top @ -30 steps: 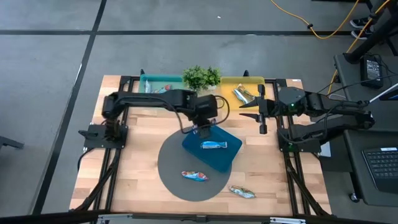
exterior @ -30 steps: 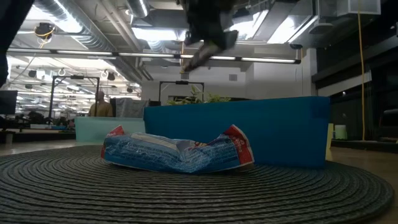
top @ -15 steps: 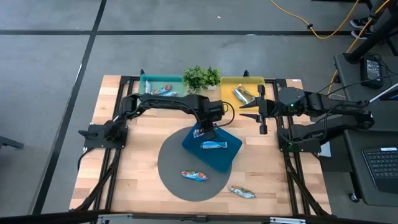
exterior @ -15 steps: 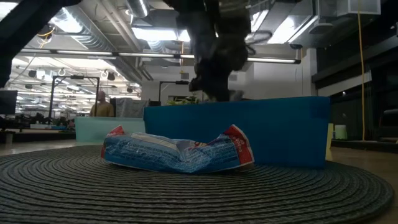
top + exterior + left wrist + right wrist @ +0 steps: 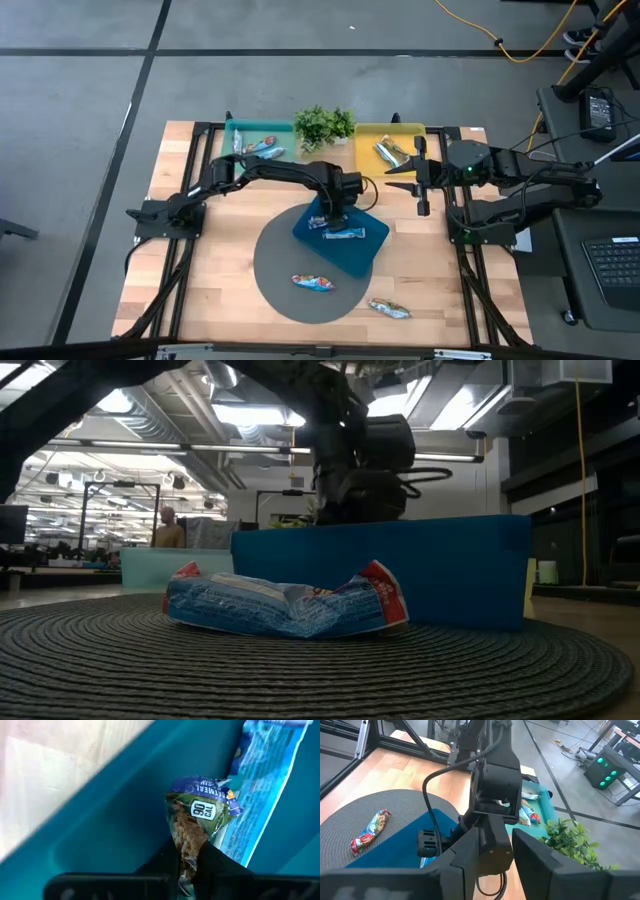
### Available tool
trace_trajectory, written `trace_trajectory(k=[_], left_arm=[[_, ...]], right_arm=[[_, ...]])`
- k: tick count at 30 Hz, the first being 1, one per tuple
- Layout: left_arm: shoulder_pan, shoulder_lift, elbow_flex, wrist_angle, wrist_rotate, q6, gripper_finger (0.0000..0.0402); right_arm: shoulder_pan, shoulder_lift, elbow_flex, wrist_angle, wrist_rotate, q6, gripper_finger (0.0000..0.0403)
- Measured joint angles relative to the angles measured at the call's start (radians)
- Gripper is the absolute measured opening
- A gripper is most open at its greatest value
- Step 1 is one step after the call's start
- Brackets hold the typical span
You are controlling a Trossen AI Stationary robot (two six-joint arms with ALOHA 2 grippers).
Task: Pick and place Granola Bars by type
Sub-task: Put the blue granola bar into the blue bin, then put the red granola bar into the green bin
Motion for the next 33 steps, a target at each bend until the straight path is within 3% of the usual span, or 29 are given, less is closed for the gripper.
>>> trace_trajectory(k=[24,33], left_arm=[[-0.003,0.007,0.0,-0.003,-0.032,0.065,0.0114],[-0.003,-0.062,0.0,-0.011,-0.038,0.071,0.0152]], right_arm=[[0.0,0.0,0.0,-0.003,0.0,-0.003,0.0121],[0.0,0.0,0.0,-0.008,0.0,-0.003,0.0121]])
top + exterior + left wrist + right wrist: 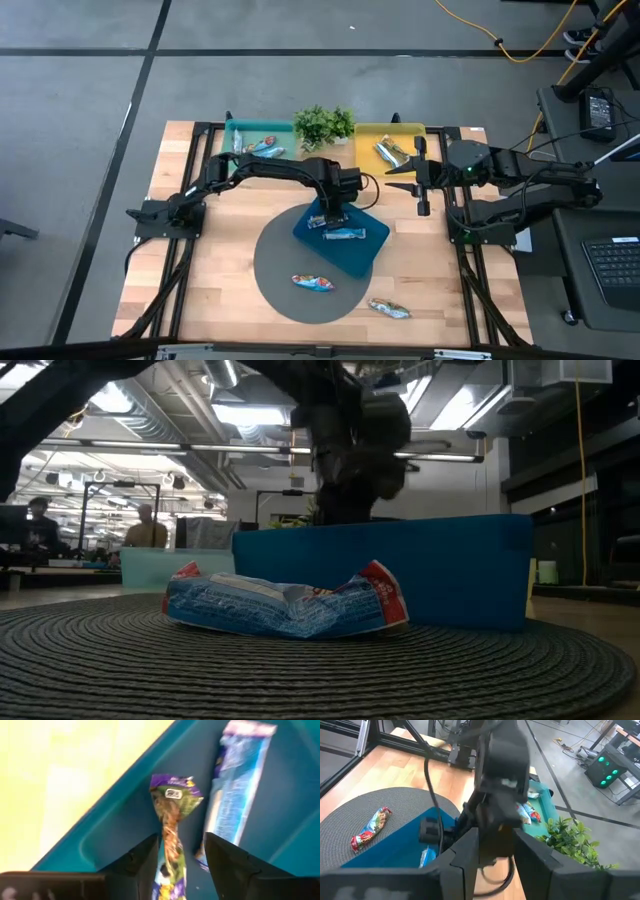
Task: Pick and place Granola Bars by type
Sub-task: Put the red granola bar into the green bin
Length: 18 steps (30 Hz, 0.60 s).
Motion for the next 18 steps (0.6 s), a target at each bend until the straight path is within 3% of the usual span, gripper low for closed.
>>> trace_trajectory(k=[9,18], left_arm=[[-0.001,-0.191,0.0,-0.019,-0.037,0.062,0.0149],[-0.068,-0.423,0.0,-0.007,-0.174,0.167,0.0145]], right_arm=[[0.0,0.0,0.0,-0.016,0.0,0.001,0.0121],[0.0,0.0,0.0,-0.052,0.0,0.006,0.0121]])
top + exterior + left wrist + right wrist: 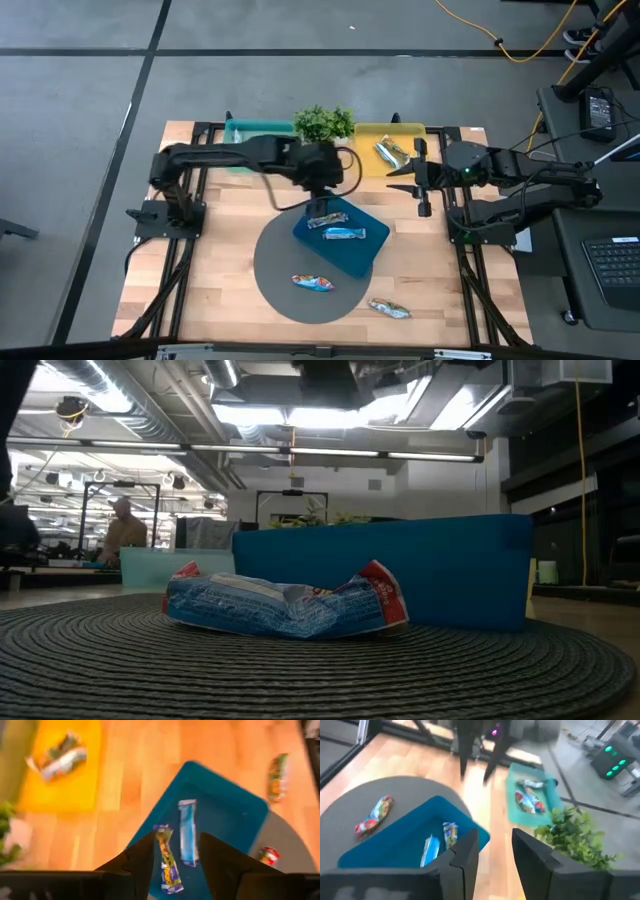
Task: Pick and place Granola Bars by type
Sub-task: Put the red granola bar into the green bin
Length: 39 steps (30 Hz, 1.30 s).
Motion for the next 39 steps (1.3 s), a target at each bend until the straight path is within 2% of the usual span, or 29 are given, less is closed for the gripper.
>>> trace_trajectory(k=[4,8,11,17,24,33,39], left_arm=[[-0.055,-0.074,0.0,-0.047,-0.015,0.031,0.0145],[-0.103,-0.093,0.0,-0.187,0.0,-0.023,0.0145],[-0.155,-0.092,-0.005,-0.279,0.012,0.004,0.0142],[-0.28,-0.092,-0.093,-0.279,0.019,0.092,0.0129],[-0.355,-0.091,-0.249,-0.144,0.019,-0.014,0.0125],[-0.413,-0.091,-0.449,0.258,0.014,-0.222,0.0125],[-0.445,-0.091,-0.53,0.334,-0.01,-0.423,0.0125]], right_arm=[[0.0,0.0,0.0,-0.035,-0.059,-0.003,0.0121],[0.0,0.0,0.0,-0.04,-0.062,0.026,0.0121],[0.0,0.0,0.0,-0.05,-0.06,0.068,0.0121],[0.012,0.0,0.0,-0.069,-0.061,0.125,0.0121],[0.036,-0.011,-0.021,-0.084,-0.062,0.101,0.0121],[0.048,-0.135,-0.217,0.062,-0.168,0.209,0.0121],[0.074,-0.186,-0.285,0.159,-0.169,0.178,0.0121]])
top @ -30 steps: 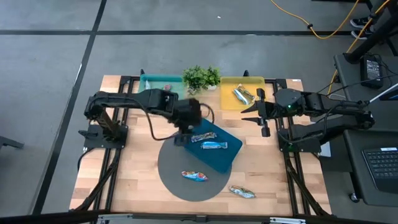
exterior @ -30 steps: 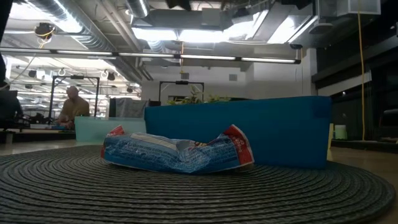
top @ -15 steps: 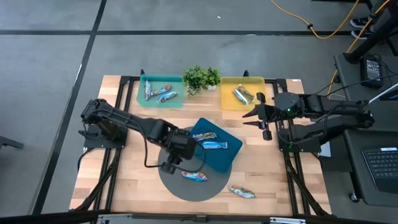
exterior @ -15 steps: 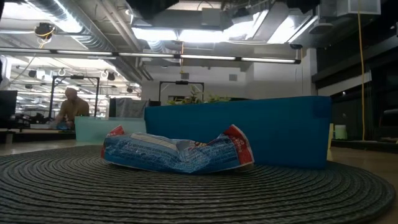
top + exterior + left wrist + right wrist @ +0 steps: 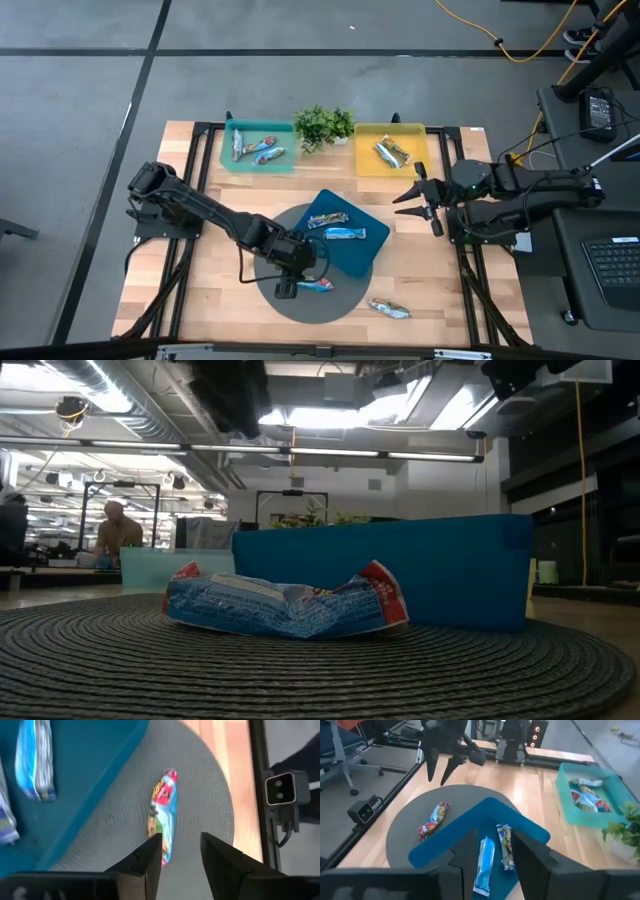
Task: Pick and place Granola Bars by type
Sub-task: Put the red granola bar into the green bin
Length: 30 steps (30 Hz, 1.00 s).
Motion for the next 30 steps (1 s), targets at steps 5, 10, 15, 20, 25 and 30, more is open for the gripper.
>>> trace_trajectory(k=[5,10,15,20,25,30], left_arm=[[-0.029,0.007,-0.031,0.009,-0.036,-0.103,0.0128],[-0.043,0.025,-0.059,0.039,-0.076,-0.194,0.0161],[-0.048,0.092,-0.064,0.075,-0.073,-0.207,0.021],[-0.047,0.18,-0.064,0.123,-0.069,-0.207,0.0245],[-0.047,0.24,-0.064,0.146,-0.069,-0.215,0.0255],[-0.047,0.271,-0.063,0.173,-0.063,-0.238,0.0251]], right_arm=[[0.0,-0.001,-0.003,0.012,0.0,-0.028,0.0121],[0.0,-0.001,-0.003,0.012,-0.027,-0.05,0.0121],[0.0,-0.001,-0.003,0.01,-0.051,-0.055,0.0121],[0.0,-0.001,-0.003,0.01,-0.051,-0.051,0.0121],[0.0,-0.001,-0.003,0.009,-0.061,-0.051,0.0121],[0.0,-0.001,-0.003,0.004,-0.079,-0.052,0.0121]])
